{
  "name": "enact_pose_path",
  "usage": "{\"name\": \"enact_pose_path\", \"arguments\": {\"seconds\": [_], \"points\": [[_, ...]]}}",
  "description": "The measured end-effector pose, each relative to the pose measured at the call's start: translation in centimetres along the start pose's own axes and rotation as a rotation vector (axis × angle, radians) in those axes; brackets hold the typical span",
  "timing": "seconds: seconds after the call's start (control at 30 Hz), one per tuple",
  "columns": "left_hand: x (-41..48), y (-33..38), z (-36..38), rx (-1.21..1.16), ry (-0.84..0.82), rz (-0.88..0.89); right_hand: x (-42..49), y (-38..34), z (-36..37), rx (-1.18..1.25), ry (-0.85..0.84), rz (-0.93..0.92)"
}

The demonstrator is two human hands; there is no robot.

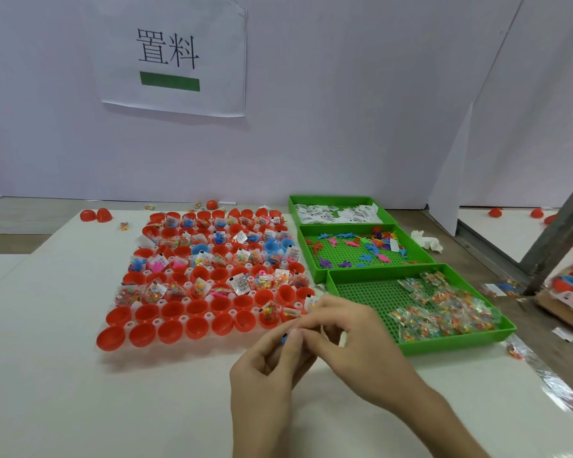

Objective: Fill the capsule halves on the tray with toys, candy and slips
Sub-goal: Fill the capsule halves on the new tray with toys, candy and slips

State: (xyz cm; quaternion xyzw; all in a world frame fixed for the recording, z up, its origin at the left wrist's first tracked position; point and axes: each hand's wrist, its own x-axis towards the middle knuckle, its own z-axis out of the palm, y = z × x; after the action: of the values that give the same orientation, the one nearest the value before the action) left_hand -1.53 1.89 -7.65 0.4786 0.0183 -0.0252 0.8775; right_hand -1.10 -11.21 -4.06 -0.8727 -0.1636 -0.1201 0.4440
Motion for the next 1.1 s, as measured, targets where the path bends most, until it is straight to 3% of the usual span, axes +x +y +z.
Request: {"name": "enact_pose_path", "arguments": {"seconds": [0.1,0.23,0.33,0.4,0.6,0.7,0.8,0.9,0.97,1.1], "points": [[0.1,-0.2,-0.2,0.024,0.023,-0.001,0.1,0.3,-1.9,0.04,-0.069,0.009],[0.0,-0.1,0.0,-0.026,0.061,0.002,0.9,2.6,-6.8,-0.317,0.204,0.16],[-0.1,0.2,0.1,-0.053,0.086,0.038,1.2,4.5,-9.7,-0.631,0.057,0.451],[-0.1,0.4,0.2,-0.045,0.098,0.058,1.2,5.7,-10.1,-0.7,-0.073,0.59],[-0.3,0.6,0.5,0.002,0.086,0.054,1.6,7.0,-9.6,-0.737,-0.001,0.548],[-0.4,0.6,0.4,0.033,0.067,0.045,2.4,6.2,-9.0,-0.58,0.063,0.399],[-0.3,0.5,0.2,0.057,0.058,0.041,3.7,4.0,-8.2,-0.234,0.05,0.253],[-0.2,0.4,0.0,0.064,0.087,0.034,4.5,1.1,-6.8,0.225,-0.195,0.12],[-0.1,0.3,-0.2,0.071,0.121,0.034,4.6,0.4,-5.0,0.403,-0.31,0.048],[0.3,0.3,-0.5,0.04,0.155,0.027,4.6,1.1,-2.0,0.413,-0.138,0.035]]}}
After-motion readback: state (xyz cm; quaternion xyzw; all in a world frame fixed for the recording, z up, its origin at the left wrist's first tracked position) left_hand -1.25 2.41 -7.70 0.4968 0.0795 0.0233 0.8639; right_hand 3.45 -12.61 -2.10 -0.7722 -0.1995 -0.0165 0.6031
